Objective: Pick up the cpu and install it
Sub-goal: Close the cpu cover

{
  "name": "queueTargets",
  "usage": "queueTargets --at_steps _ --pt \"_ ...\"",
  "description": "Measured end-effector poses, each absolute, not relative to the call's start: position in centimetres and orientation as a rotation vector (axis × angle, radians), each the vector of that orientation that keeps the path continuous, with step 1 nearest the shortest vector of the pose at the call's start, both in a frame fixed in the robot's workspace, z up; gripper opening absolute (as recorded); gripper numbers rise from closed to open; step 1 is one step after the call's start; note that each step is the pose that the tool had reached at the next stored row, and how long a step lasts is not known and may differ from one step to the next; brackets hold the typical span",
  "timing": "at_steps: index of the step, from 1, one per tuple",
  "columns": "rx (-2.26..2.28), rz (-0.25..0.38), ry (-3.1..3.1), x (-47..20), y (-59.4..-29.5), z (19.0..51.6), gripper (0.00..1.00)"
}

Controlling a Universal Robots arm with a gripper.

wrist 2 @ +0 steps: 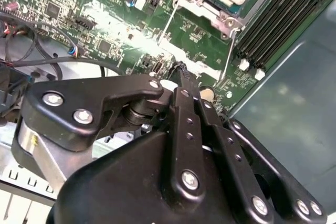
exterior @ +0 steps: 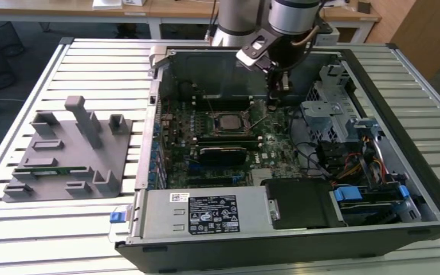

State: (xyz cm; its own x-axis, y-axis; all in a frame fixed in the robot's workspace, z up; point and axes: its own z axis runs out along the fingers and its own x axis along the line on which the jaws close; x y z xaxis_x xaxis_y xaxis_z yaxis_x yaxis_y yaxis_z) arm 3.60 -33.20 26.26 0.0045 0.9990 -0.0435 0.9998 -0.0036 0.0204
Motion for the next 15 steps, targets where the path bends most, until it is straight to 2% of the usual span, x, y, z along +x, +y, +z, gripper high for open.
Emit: queueTargets --at_steps 15 --pt "2.195 -0.023 2.186 4.7 -33.1 24.4 0.11"
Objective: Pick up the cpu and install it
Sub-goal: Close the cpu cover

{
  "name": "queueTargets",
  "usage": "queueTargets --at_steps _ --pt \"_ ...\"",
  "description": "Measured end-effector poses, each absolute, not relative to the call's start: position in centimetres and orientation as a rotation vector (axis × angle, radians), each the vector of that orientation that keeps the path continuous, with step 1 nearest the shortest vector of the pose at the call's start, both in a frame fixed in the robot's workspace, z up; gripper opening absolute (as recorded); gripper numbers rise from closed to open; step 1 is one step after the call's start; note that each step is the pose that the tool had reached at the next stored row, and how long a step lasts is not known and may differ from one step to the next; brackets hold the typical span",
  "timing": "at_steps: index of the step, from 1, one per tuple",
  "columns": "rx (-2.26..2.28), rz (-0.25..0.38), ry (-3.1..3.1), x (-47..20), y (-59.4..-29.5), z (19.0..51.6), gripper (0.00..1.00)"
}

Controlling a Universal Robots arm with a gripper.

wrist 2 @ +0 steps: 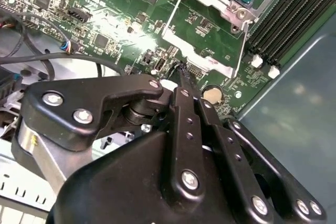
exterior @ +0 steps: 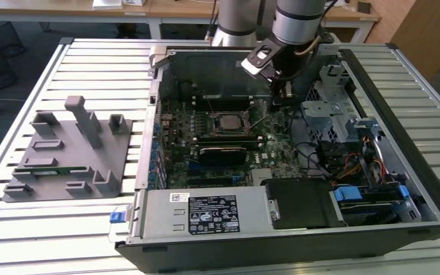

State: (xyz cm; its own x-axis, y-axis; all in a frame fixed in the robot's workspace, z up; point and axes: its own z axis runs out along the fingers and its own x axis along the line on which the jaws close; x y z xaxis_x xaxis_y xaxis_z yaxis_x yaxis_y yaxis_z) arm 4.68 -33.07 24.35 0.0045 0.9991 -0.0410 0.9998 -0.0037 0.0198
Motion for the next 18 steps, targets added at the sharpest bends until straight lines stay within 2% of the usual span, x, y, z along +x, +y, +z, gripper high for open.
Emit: queueTargets --at_steps 18 --pt "2.197 -0.021 2.188 -0.2 -33.1 24.1 0.11"
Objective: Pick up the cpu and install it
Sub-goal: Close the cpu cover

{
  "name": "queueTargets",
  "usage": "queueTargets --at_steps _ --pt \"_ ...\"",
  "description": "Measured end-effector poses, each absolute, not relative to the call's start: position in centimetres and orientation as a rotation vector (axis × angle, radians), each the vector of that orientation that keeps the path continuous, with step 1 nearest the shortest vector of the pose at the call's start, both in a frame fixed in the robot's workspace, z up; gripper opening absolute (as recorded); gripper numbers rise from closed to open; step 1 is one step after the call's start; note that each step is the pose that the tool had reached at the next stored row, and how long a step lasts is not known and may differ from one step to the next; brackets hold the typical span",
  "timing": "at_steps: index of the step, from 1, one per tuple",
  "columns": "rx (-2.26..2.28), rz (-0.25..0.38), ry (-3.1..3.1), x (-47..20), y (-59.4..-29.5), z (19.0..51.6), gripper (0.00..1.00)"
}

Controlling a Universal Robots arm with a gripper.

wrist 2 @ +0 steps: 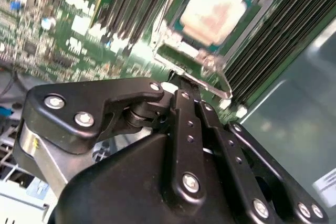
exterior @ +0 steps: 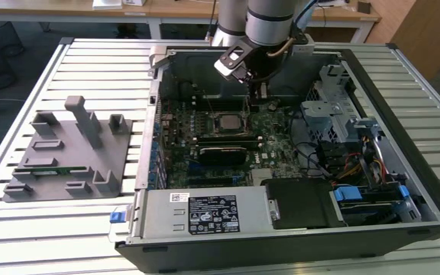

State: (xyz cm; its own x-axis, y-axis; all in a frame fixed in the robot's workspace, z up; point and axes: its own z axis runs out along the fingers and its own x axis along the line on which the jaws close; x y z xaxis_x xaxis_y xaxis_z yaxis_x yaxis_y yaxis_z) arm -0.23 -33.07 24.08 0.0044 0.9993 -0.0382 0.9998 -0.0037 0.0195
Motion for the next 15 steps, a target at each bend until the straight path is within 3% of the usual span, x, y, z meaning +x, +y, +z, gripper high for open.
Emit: queueTargets --at_steps 15 --pt "2.197 -0.020 2.188 -4.4 -33.1 23.2 0.11"
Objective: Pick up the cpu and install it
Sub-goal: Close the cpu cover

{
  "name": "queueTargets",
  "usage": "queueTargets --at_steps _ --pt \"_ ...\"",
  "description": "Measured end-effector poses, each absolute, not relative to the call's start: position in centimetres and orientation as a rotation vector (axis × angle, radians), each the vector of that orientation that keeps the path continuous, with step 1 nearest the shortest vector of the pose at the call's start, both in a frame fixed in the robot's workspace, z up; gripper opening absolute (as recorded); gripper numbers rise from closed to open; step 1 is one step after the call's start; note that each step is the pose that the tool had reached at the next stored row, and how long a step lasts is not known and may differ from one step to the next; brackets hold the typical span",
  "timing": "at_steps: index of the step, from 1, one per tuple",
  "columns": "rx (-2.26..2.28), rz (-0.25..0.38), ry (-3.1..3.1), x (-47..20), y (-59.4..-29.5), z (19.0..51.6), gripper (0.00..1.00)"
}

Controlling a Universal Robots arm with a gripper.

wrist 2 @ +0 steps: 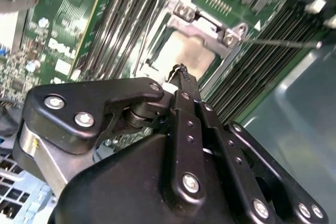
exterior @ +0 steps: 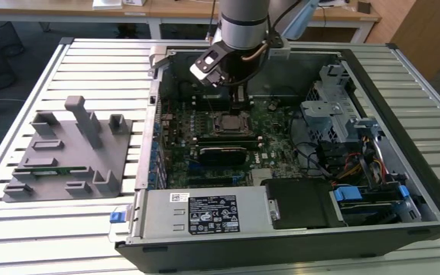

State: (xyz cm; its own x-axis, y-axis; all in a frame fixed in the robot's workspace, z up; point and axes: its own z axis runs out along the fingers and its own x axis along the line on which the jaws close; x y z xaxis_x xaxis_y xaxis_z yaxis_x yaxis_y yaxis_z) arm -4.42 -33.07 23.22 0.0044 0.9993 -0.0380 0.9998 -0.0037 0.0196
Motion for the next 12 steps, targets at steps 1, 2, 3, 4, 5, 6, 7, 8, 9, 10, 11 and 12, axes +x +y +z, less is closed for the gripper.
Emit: queueTargets --at_steps 1,2,3,4,5,6,7,8,9,10,11,12 --pt "2.197 -0.020 2.188 -4.6 -33.1 23.1 0.11" --pt "2.197 -0.020 2.188 -4.8 -33.1 23.0 0.11" --pt "2.197 -0.020 2.188 -5.0 -33.1 22.9 0.11" --pt "2.197 -0.020 2.188 -5.2 -33.1 22.8 0.11" --pt "2.197 -0.020 2.188 -5.4 -33.1 22.7 0.11" --pt "2.197 -0.020 2.188 -5.5 -33.1 22.6 0.11" --pt "2.197 -0.020 2.188 -5.6 -33.1 22.5 0.11" --pt "2.197 -0.020 2.188 -5.8 -33.1 22.4 0.11" --pt "2.197 -0.020 2.188 -5.9 -33.1 22.3 0.11" --pt "2.197 -0.020 2.188 -6.0 -33.1 22.2 0.11" --pt "2.197 -0.020 2.188 -6.1 -33.1 22.0 0.11" --pt "2.197 -0.020 2.188 -6.2 -33.1 21.9 0.11"
